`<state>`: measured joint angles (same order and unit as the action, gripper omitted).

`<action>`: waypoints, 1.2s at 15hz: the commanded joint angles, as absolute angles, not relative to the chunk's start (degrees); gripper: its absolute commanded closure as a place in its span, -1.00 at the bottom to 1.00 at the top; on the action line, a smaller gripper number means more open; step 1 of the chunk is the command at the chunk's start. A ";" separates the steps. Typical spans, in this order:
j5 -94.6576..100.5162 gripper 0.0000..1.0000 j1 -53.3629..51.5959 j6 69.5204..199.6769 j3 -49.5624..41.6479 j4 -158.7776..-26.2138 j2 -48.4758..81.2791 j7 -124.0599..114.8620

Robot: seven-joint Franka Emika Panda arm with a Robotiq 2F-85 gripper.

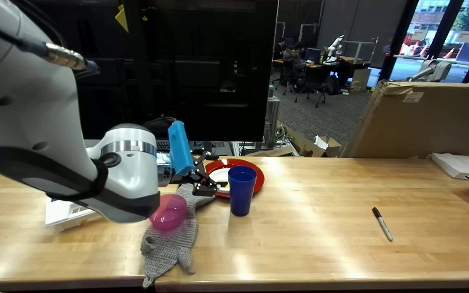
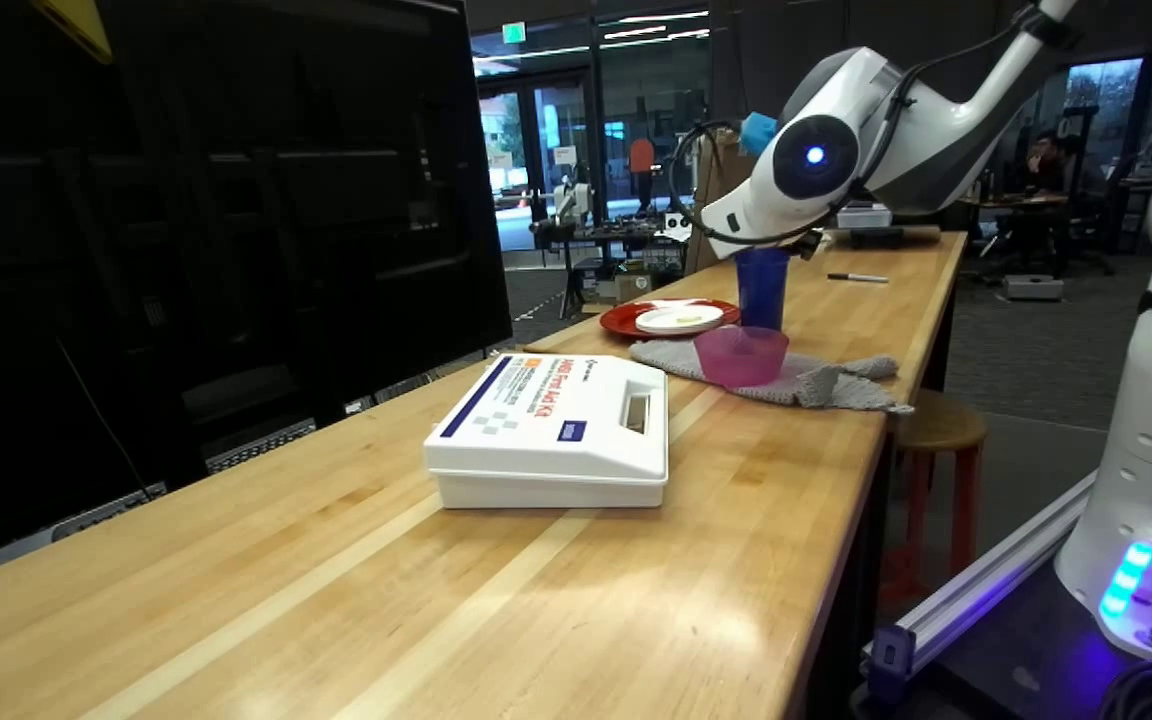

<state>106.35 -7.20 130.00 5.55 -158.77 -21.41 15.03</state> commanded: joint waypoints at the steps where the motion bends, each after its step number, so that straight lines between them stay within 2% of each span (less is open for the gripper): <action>1: 101.46 -1.00 -9.86 126.34 7.97 -159.06 -20.77 20.72; 10: 102.80 -1.00 -8.66 125.79 6.37 -159.26 -10.08 23.36; 18: 111.20 -1.00 -6.80 128.61 5.17 -159.17 -5.98 26.10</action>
<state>106.97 -7.71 126.04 5.98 -159.23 -6.57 23.89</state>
